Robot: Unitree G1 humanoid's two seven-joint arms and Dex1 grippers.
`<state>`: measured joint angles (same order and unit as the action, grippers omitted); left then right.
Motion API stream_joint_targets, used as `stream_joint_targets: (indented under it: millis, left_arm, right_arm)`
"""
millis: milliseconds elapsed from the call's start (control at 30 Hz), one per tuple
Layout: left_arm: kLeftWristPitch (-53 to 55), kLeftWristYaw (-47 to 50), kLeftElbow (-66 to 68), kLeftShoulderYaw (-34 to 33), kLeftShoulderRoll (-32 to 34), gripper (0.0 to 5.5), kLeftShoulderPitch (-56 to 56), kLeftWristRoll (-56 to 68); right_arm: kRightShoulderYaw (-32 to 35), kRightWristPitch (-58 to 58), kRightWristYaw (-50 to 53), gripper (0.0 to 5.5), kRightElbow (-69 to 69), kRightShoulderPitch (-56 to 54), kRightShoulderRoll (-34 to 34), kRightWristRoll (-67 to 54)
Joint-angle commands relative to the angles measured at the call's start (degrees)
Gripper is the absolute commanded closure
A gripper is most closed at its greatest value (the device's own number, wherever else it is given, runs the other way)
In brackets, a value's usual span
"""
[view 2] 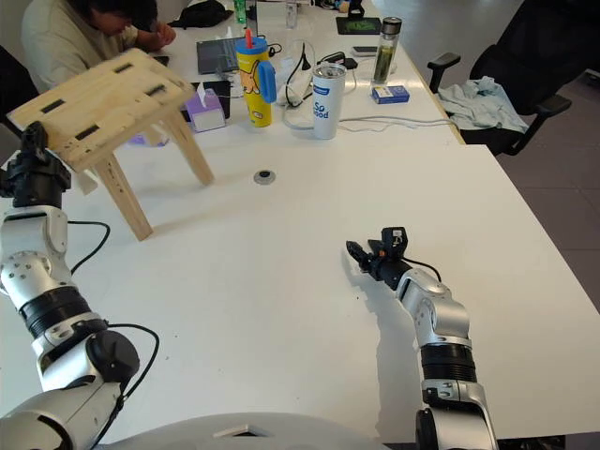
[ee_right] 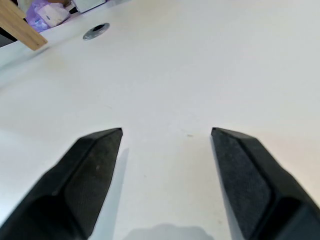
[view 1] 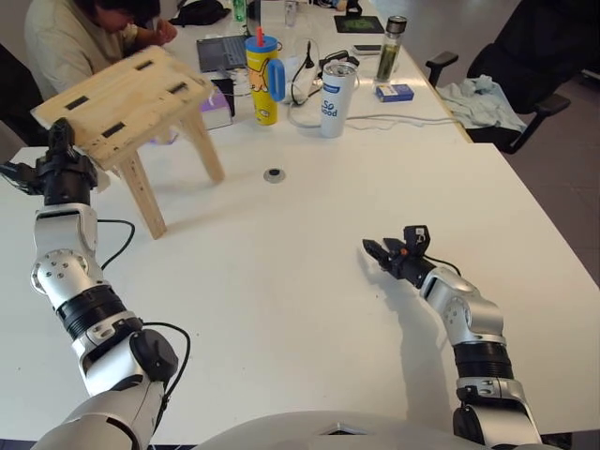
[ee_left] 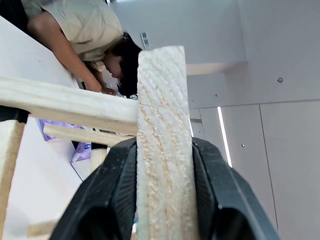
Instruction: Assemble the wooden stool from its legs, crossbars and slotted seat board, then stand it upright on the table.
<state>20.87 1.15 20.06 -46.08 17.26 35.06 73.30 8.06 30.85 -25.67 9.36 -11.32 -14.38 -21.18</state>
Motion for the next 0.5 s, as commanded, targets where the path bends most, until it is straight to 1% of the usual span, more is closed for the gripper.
stream_joint_targets:
  millis: [33, 167, 233, 267, 333, 500]
  left_arm:
    - [0.5, -2.1, 10.0, 3.7, -1.1, 4.17, -2.9, -6.8]
    - [-2.7, -6.0, 18.7, 5.0, 0.3, 4.17, -0.5, -10.4]
    - [-6.2, -6.8, 26.0, 4.5, 1.4, 4.17, 3.1, -11.9]
    - [-7.9, -7.1, 29.3, 3.9, 2.1, 3.81, 5.4, -12.0]
    - [-10.8, -7.7, 33.4, 2.4, 3.3, 3.59, 9.2, -11.3]
    - [-12.8, -9.0, 38.3, 0.0, 6.7, 2.82, 14.0, -11.1]
  right_arm:
    - [0.2, 0.8, 0.8, 2.17, -0.7, -0.5, 0.5, -0.4]
    - [-0.2, 0.8, 0.9, 2.17, -0.6, -0.3, 0.9, -0.3]
    - [-0.4, 0.8, 0.7, 2.17, -0.5, -0.2, 1.0, -0.2]
    - [-0.5, 0.7, 0.7, 2.17, -0.3, -0.2, 1.0, -0.1]
    - [-0.9, 0.7, 0.6, 2.17, -0.1, -0.3, 1.3, 0.1]
    - [-2.1, 0.6, 0.7, 2.17, -0.8, 1.0, 1.8, 0.5]
